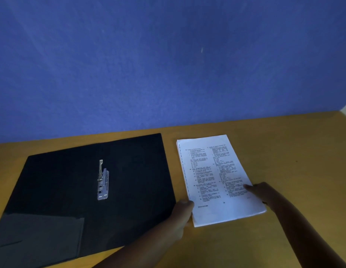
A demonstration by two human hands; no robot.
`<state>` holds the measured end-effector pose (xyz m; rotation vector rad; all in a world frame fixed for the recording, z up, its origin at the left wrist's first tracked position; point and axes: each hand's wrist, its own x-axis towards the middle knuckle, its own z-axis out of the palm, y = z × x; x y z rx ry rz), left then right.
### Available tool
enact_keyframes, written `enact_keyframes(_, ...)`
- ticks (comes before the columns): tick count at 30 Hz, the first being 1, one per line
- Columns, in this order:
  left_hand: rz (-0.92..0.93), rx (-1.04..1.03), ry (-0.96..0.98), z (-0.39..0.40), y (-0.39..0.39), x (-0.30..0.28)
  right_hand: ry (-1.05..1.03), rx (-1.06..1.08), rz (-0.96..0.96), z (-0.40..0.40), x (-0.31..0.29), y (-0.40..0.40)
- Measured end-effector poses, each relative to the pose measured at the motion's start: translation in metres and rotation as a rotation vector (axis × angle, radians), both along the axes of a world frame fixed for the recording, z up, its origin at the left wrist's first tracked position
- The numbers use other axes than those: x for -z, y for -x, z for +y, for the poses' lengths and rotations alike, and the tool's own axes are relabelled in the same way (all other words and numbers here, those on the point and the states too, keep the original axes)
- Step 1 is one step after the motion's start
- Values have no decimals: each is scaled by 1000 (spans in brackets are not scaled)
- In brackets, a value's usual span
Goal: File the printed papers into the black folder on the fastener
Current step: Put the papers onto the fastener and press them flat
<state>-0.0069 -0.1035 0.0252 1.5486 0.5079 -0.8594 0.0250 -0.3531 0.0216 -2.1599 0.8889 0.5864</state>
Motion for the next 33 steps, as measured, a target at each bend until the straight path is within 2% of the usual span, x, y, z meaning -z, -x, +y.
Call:
enact_keyframes(8, -6, -8, 6, -1, 0, 0, -28, -18, -44, 12, -5, 0)
enact_keyframes(13, 2, -4, 9, -1, 1, -2, -118, 89, -92, 9, -9, 0)
enact_keyframes(20, 9, -13, 8, 0, 2, 0, -372, 234, -46, -2, -18, 3)
enact_keyframes(28, 4, -13, 14, -2, 2, 0, -448, 69, -182, -3, -15, 6)
enact_keyframes(33, -44, 28, 12, 13, -17, -10, -436, 69, -290, -2, -12, 10)
